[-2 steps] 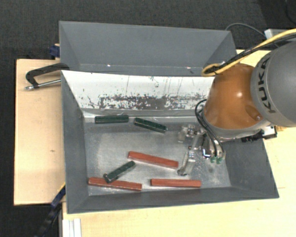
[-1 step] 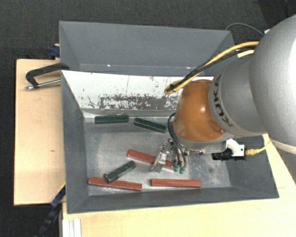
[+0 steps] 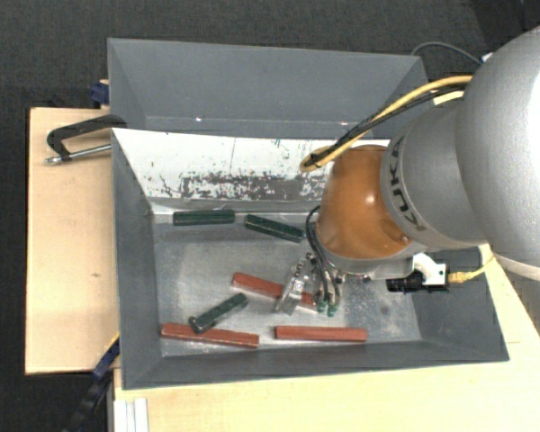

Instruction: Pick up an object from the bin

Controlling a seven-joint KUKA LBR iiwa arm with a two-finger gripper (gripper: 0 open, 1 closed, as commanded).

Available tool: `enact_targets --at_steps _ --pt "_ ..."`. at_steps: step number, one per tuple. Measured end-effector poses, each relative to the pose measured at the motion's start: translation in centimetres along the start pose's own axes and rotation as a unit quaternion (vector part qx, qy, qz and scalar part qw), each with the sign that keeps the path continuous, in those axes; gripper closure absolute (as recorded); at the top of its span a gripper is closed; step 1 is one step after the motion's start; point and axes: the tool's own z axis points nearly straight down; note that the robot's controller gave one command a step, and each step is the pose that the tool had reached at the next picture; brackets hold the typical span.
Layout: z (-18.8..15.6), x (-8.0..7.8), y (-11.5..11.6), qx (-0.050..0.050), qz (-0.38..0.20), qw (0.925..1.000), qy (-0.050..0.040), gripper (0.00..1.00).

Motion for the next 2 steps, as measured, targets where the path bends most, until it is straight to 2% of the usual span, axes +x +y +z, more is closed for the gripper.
enact_targets --at_steps 1,2 --pt "-5.5 0.1 1.5 0.001 0.007 1.0000 0.0004 1.00" --pt "-3.2 -3.8 1.2 0.000 0.016 0.9999 -0.0003 0.00"
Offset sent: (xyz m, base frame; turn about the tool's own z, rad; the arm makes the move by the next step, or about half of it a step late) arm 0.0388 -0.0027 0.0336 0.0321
